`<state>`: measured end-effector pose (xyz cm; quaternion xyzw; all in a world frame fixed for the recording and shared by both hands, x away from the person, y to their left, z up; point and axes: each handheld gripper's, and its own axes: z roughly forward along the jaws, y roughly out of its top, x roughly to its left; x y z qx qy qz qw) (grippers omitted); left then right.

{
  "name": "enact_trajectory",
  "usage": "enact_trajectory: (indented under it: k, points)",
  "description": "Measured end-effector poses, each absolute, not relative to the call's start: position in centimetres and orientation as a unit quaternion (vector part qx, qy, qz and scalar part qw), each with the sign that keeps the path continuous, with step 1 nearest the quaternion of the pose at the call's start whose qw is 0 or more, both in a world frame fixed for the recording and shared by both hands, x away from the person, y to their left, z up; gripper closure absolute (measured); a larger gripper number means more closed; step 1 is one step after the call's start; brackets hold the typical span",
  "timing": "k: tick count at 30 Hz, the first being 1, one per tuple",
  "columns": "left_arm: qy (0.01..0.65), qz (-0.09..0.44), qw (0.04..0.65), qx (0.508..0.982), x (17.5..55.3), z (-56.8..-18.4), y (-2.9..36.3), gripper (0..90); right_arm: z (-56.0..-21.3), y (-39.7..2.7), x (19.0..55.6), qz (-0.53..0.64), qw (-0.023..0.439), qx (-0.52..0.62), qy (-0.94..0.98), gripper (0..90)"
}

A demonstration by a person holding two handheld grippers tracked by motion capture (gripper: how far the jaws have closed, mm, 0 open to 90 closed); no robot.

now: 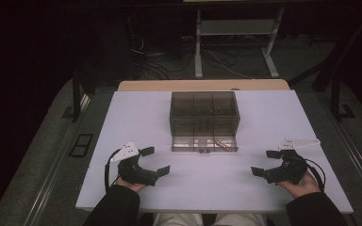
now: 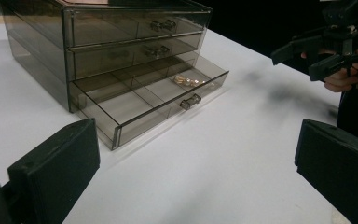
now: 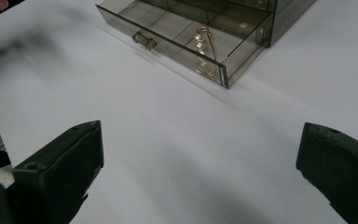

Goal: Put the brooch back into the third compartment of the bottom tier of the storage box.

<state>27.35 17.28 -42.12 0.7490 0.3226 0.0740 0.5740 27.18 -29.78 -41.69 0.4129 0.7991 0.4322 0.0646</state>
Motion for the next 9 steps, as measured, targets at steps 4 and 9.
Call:
enact_trajectory:
  k: [4, 9]
  points:
    - [0.321, 0.073, 0.573, 0.751, 27.38, -42.14, 17.23, 0.0, -42.1, -29.82, 26.82, 0.434, 0.069, 0.418, 0.795, 0.2]
    - [0.32, 0.071, 0.57, 0.753, 27.43, -42.15, 17.23, 0.0, -42.09, -29.81, 26.75, 0.44, 0.073, 0.417, 0.792, 0.2]
